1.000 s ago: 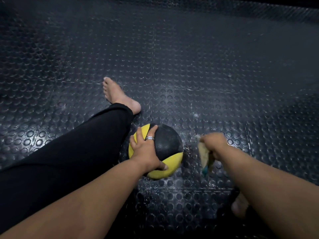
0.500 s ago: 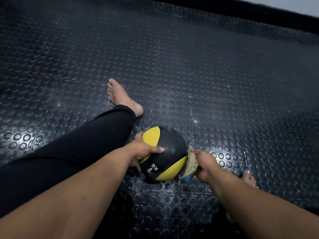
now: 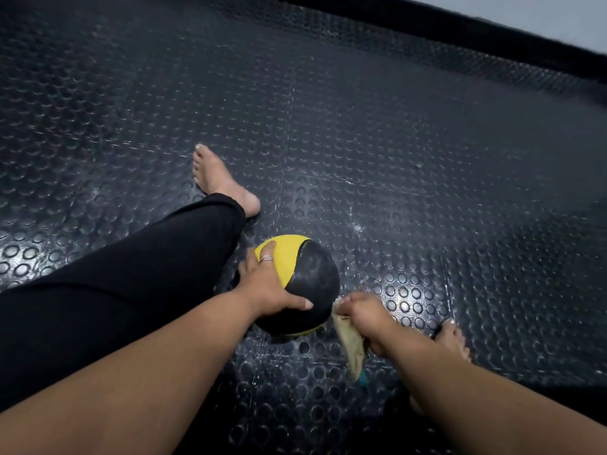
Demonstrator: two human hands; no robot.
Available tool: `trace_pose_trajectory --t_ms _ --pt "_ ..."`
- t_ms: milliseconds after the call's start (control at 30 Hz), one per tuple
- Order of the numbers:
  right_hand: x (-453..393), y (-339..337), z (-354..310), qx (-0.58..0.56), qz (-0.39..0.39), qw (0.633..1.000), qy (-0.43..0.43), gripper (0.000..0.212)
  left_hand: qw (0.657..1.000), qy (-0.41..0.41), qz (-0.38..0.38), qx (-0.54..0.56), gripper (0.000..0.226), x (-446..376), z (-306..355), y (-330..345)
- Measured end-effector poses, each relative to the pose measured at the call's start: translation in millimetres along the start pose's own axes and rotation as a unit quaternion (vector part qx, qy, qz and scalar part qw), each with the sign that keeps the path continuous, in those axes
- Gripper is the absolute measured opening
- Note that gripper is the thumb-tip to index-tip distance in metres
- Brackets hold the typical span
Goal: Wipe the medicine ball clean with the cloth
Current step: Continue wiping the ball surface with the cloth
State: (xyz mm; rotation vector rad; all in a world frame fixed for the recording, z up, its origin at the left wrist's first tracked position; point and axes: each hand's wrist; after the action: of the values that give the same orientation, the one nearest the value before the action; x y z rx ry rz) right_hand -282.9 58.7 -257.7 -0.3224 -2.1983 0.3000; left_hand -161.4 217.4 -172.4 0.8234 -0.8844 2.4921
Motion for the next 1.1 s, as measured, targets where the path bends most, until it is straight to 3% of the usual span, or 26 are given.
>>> trace_pose_trajectory --t_ms 67,200,367,500,667,867,1100 --pt "0 3 -1 0.065 -0.012 0.998 -0.02 0.023 0.98 -0.033 -0.098 -0.169 0.133 -2 -40 24" --pt "1 -2 -12 0.284 0.068 0.951 -0.106 0.008 0.977 0.003 -0.089 -0.195 0.125 -13 -55 49" --pt "3 4 -25 0.215 0.192 0.922 -0.258 0.016 0.976 -0.004 -0.083 -0.203 0.116 -15 -52 62" --pt "6 27 -27 0.263 0.116 0.865 -0.41 0.03 0.974 0.004 -0.093 -0.207 0.126 -27 -59 49" --pt "-13 29 -39 0.283 0.115 0.855 -0.42 0.024 0.966 0.002 -0.105 -0.235 0.143 -36 -62 38" --pt "-20 27 -59 0.248 0.169 0.906 -0.3 0.029 0.967 0.015 -0.072 -0.245 0.138 -42 -50 54" --pt "1 33 -38 0.264 0.122 0.874 -0.39 0.017 0.971 -0.011 -0.069 -0.227 0.127 -36 -51 63"
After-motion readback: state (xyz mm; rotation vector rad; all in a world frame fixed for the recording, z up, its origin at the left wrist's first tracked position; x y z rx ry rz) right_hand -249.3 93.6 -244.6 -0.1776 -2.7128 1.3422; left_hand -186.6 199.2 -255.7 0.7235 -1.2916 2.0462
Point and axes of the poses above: each hand's wrist, its own x-axis away from the middle knuckle, its own y-axis out of the palm, z = x × y, and after that the axes turned 6 degrees about -y, right-handed
